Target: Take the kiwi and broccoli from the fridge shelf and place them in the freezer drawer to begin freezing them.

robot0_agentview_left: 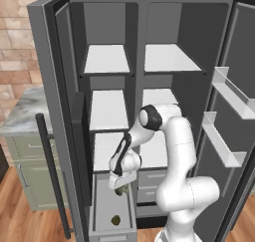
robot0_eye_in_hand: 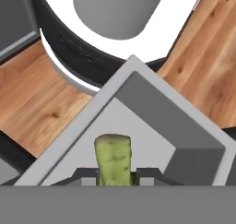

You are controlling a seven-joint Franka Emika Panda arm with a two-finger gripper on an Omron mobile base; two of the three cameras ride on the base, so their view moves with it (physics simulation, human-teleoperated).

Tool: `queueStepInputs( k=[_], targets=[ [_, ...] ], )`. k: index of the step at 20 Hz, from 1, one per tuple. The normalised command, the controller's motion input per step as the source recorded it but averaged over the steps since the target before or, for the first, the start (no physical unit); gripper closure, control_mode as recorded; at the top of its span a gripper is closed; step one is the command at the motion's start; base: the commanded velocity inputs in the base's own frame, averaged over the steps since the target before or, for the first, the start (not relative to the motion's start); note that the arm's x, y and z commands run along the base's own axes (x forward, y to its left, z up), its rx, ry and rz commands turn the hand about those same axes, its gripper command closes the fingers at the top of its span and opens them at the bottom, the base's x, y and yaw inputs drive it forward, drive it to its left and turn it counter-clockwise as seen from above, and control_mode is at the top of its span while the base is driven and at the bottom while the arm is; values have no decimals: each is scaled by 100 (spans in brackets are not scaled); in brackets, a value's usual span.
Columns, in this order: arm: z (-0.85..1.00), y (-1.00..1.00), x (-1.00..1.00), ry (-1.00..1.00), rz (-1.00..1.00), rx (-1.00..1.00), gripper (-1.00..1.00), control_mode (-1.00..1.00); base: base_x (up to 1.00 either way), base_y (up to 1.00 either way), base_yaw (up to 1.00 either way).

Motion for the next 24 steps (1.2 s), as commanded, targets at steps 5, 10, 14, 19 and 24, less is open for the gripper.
queueStepInputs(
  k=[5,10,14,19,24],
  targets=[
    [-58,26,20,2,0,0,100,-100,0,0,0],
    [-53,26,18,3,0,0,100,-100,0,0,0],
    [-60,11,28,4,0,0,100,-100,0,0,0],
    [-54,7,28,1,0,0,100,-100,0,0,0],
    [-43,14,23,1,0,0,100,-100,0,0,0]
  ],
)
